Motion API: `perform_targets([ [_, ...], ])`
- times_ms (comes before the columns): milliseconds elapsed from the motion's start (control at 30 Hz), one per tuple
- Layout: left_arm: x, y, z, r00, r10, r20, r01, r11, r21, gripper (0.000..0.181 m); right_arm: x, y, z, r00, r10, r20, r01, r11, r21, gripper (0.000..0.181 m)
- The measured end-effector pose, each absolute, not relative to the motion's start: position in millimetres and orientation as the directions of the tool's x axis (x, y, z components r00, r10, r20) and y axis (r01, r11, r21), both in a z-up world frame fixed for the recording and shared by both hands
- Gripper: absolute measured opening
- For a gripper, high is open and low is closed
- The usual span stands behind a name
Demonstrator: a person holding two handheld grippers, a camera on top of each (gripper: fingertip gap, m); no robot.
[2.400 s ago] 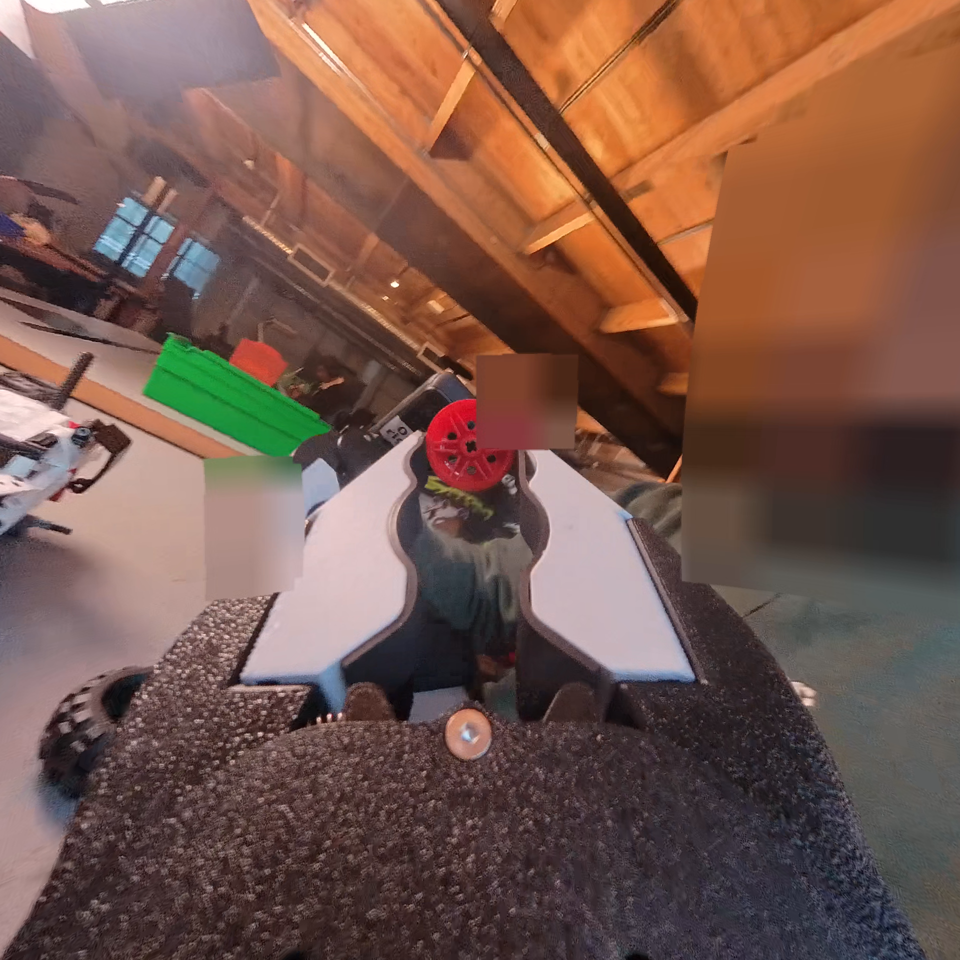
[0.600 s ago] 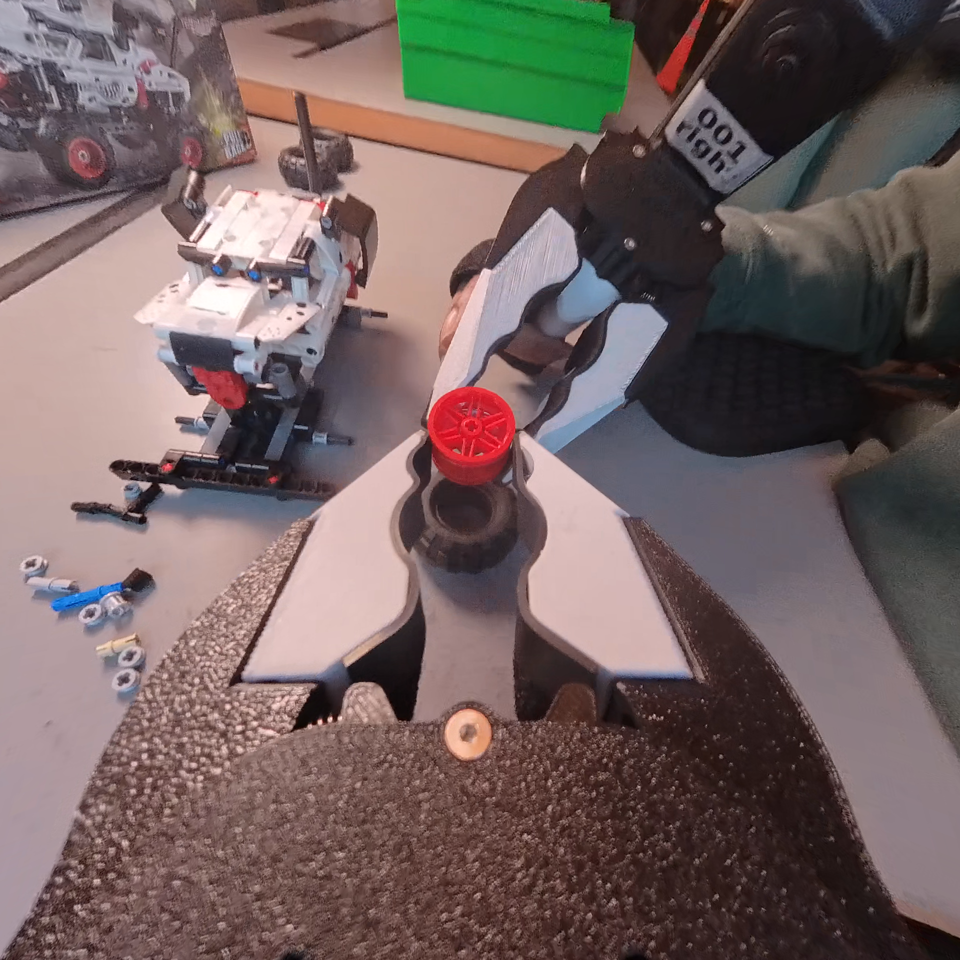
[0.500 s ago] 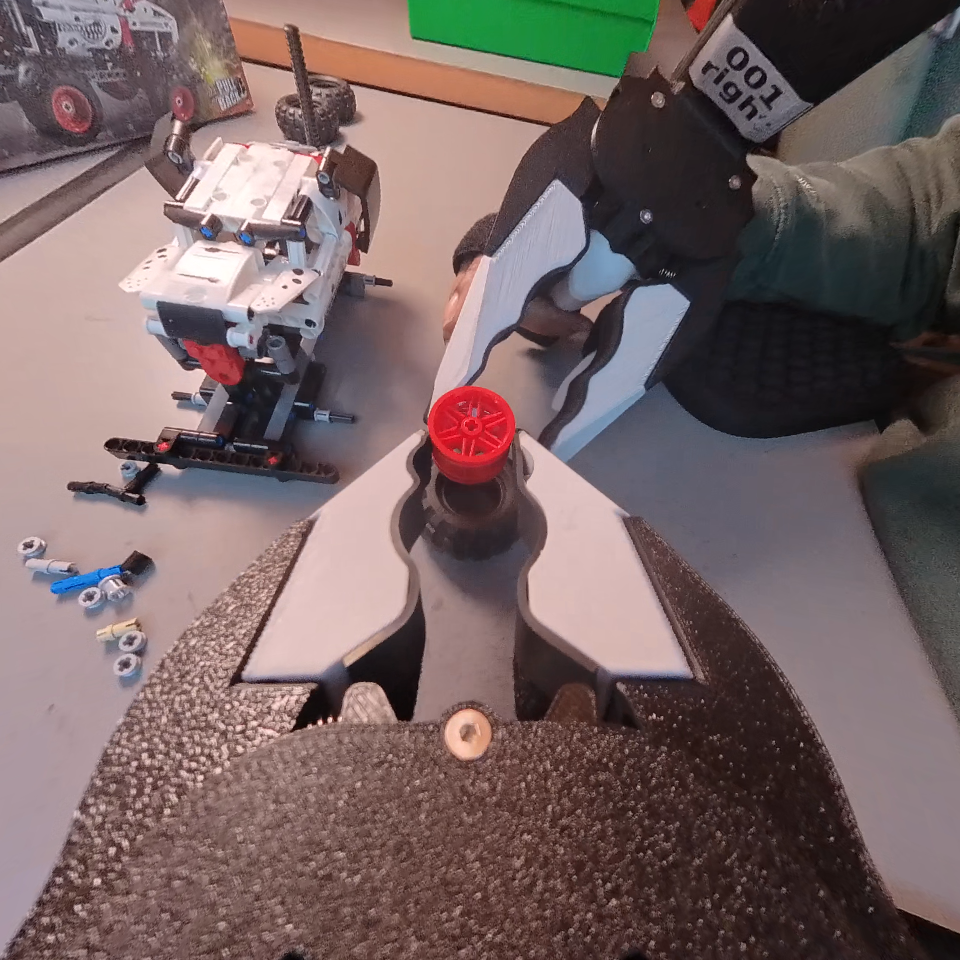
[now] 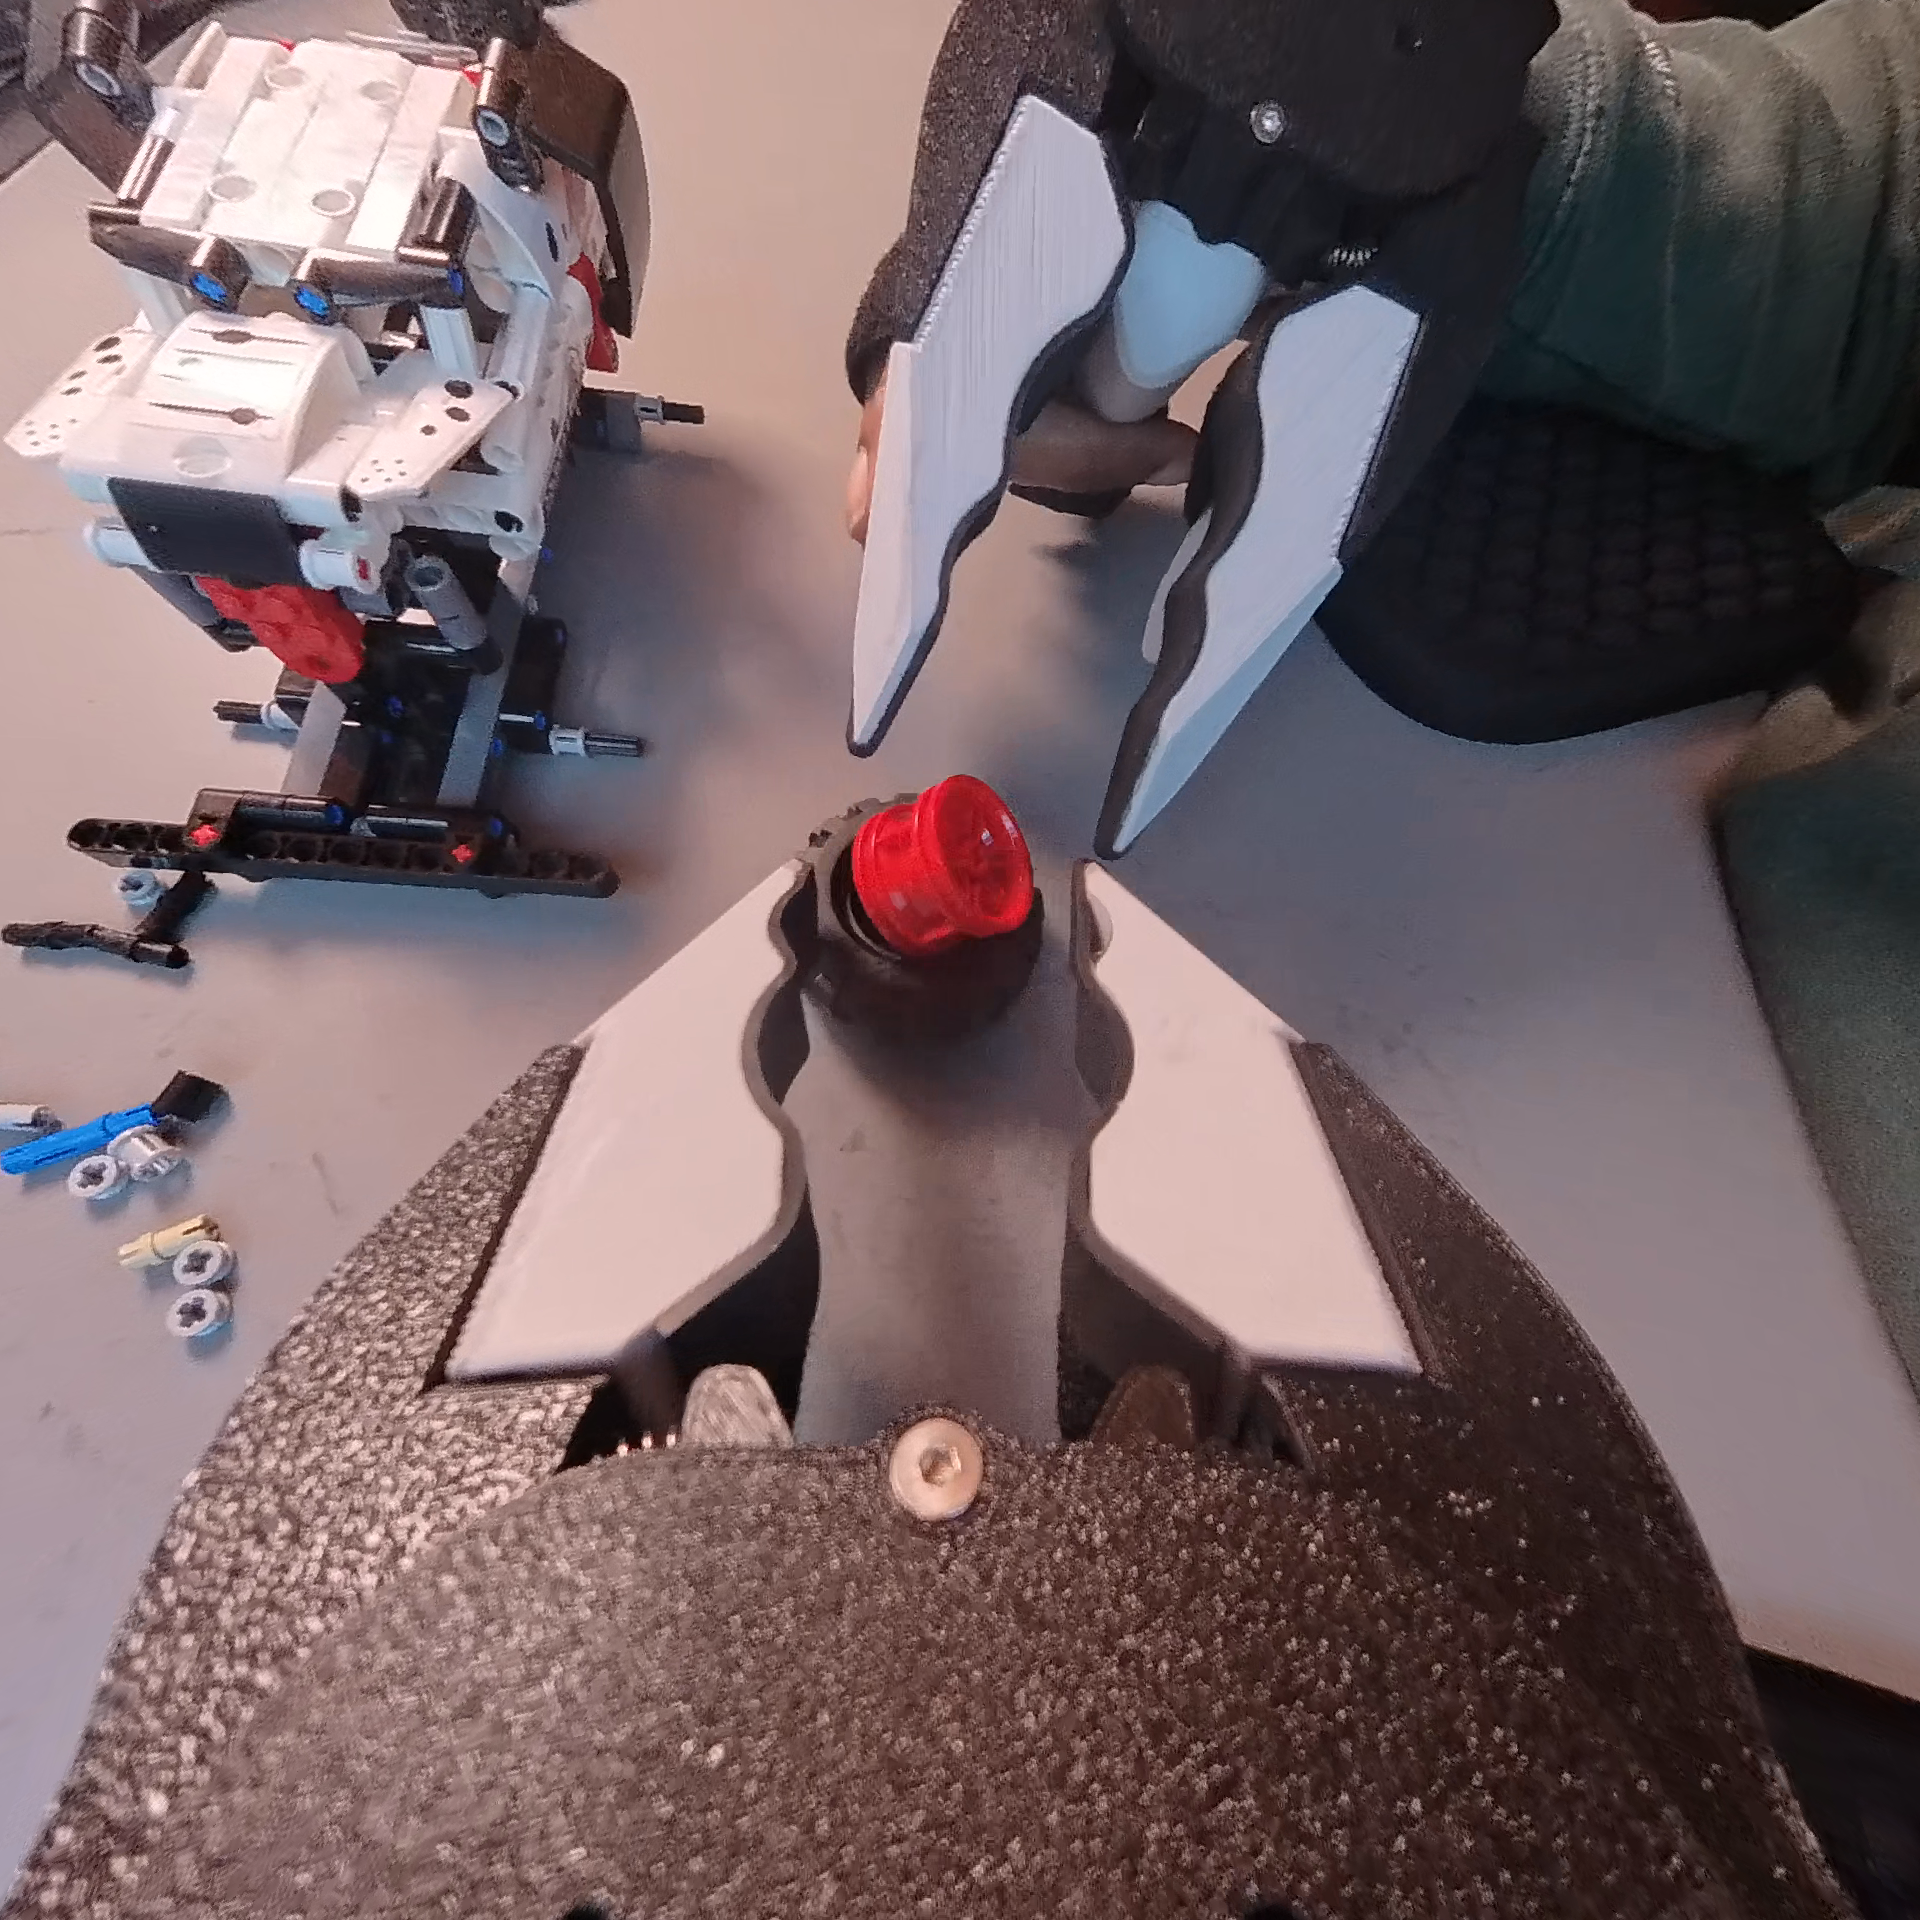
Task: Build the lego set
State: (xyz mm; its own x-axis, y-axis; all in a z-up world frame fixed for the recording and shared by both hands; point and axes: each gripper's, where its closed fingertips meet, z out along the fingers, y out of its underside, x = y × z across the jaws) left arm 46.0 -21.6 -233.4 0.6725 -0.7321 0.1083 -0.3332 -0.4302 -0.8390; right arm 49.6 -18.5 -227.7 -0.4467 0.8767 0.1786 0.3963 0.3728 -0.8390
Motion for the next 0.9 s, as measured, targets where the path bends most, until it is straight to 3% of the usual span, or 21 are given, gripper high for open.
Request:
perform_targets([
  [200, 33.0, -30.5, -245.2, 0.672, -0.738, 0.055, -0.407, -0.43, -0.806, 0.062, 48.9, -10.6, -219.6, -0.434, 0.878, 0.204, 0.42, 0.397, -0.816, 0.03],
  [433, 40.8, -19.2, -263.0, 0.648, -0.761, -0.025, -0.512, -0.411, -0.755, 0.069, 39.7, -19.0, -220.3, -0.558, 0.778, 0.288, 0.478, 0.585, -0.656, 0.035],
  [567, 41.2, -17.4, -267.8, 0.647, -0.758, -0.08, -0.553, -0.396, -0.733, 0.056, 35.1, -14.6, -235.4, -0.602, 0.7, 0.384, 0.498, 0.705, -0.505, 0.032],
  [633, 40.9, -17.4, -267.9, 0.648, -0.755, -0.101, -0.562, -0.385, -0.732, 0.056, 34.7, -13.4, -237.8, -0.606, 0.691, 0.394, 0.504, 0.717, -0.482, 0.03],
  [900, 40.0, -17.2, -268.4, 0.658, -0.746, -0.105, -0.56, -0.391, -0.731, 0.055, 39.1, -13.6, -241.7, -0.707, 0.673, 0.22, 0.571, 0.725, -0.385, 0.029],
])
